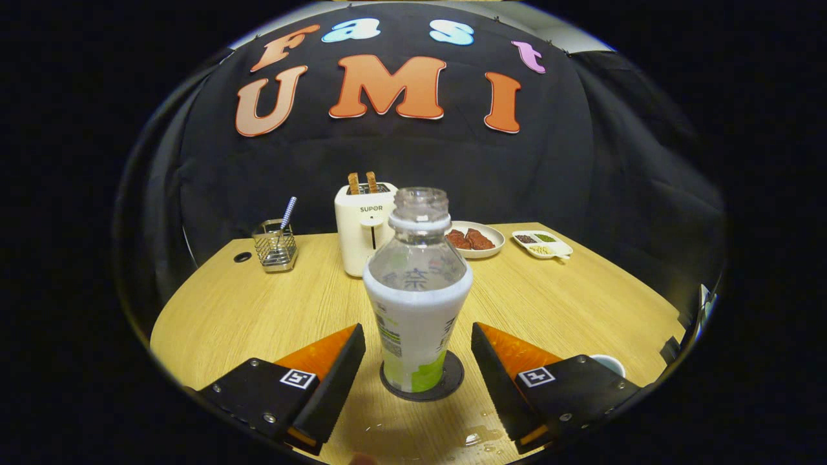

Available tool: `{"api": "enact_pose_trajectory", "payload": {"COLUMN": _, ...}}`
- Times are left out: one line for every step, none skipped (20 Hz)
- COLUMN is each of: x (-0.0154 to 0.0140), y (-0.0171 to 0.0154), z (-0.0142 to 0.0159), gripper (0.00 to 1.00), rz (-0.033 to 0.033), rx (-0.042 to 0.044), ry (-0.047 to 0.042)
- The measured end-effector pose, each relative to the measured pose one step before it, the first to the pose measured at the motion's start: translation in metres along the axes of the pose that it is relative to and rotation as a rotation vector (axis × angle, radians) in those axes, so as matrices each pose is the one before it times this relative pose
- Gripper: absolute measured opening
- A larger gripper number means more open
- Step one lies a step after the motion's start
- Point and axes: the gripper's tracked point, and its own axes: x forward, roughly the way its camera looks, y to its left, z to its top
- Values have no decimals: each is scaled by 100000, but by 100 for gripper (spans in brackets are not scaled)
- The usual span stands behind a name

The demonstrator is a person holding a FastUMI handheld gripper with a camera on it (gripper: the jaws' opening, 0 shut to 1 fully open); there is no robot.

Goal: Take the bottle from table, then pour the juice into the cup, finally place the bottle on the coaster

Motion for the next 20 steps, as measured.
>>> {"api": "enact_pose_trajectory", "payload": {"x": -1030, "y": 437, "z": 617, "gripper": 98, "rz": 2078, "rx": 1454, "ry": -1331}}
{"api": "enact_pose_trajectory", "payload": {"x": -1052, "y": 479, "z": 691, "gripper": 98, "rz": 2033, "rx": 2138, "ry": -1576}}
{"api": "enact_pose_trajectory", "payload": {"x": -1221, "y": 436, "z": 871, "gripper": 97, "rz": 1504, "rx": 2245, "ry": -1875}}
{"api": "enact_pose_trajectory", "payload": {"x": -1180, "y": 353, "z": 805, "gripper": 97, "rz": 928, "rx": 1501, "ry": -2086}}
{"api": "enact_pose_trajectory", "payload": {"x": -1299, "y": 360, "z": 879, "gripper": 97, "rz": 722, "rx": -283, "ry": -1895}}
{"api": "enact_pose_trajectory", "payload": {"x": -1241, "y": 542, "z": 753, "gripper": 97, "rz": 605, "rx": -1454, "ry": -1302}}
{"api": "enact_pose_trajectory", "payload": {"x": -1356, "y": 734, "z": 1051, "gripper": 97, "rz": 807, "rx": -1930, "ry": -1724}}
{"api": "enact_pose_trajectory", "payload": {"x": -1523, "y": 893, "z": 1467, "gripper": 97, "rz": 1106, "rx": -999, "ry": -2930}}
{"api": "enact_pose_trajectory", "payload": {"x": -1467, "y": 1286, "z": 1341, "gripper": 97, "rz": 1954, "rx": -120, "ry": -2499}}
{"api": "enact_pose_trajectory", "payload": {"x": -1198, "y": 1338, "z": 801, "gripper": 97, "rz": 1789, "rx": 94, "ry": -1745}}
{"api": "enact_pose_trajectory", "payload": {"x": -1265, "y": 1627, "z": 861, "gripper": 97, "rz": 2483, "rx": 365, "ry": -1605}}
{"api": "enact_pose_trajectory", "payload": {"x": -1307, "y": 1819, "z": 845, "gripper": 97, "rz": 2997, "rx": 1413, "ry": -1859}}
{"api": "enact_pose_trajectory", "payload": {"x": -1105, "y": 1846, "z": 745, "gripper": 97, "rz": 2977, "rx": 2081, "ry": -2001}}
{"api": "enact_pose_trajectory", "payload": {"x": -1063, "y": 1573, "z": 383, "gripper": 97, "rz": 2728, "rx": 2078, "ry": -1174}}
{"api": "enact_pose_trajectory", "payload": {"x": -905, "y": 1542, "z": 278, "gripper": 97, "rz": 2104, "rx": 1853, "ry": -625}}
{"api": "enact_pose_trajectory", "payload": {"x": -866, "y": 1248, "z": -114, "gripper": 97, "rz": 2237, "rx": 1574, "ry": -204}}
{"api": "enact_pose_trajectory", "payload": {"x": -872, "y": 1140, "z": 192, "gripper": 97, "rz": 1596, "rx": 964, "ry": -813}}
{"api": "enact_pose_trajectory", "payload": {"x": -721, "y": 854, "z": 242, "gripper": 97, "rz": 1527, "rx": 692, "ry": -1218}}
{"api": "enact_pose_trajectory", "payload": {"x": -532, "y": 864, "z": 308, "gripper": 97, "rz": 1291, "rx": 375, "ry": -1120}}
{"api": "enact_pose_trajectory", "payload": {"x": -365, "y": 466, "z": 147, "gripper": 97, "rz": 644, "rx": -190, "ry": -987}}
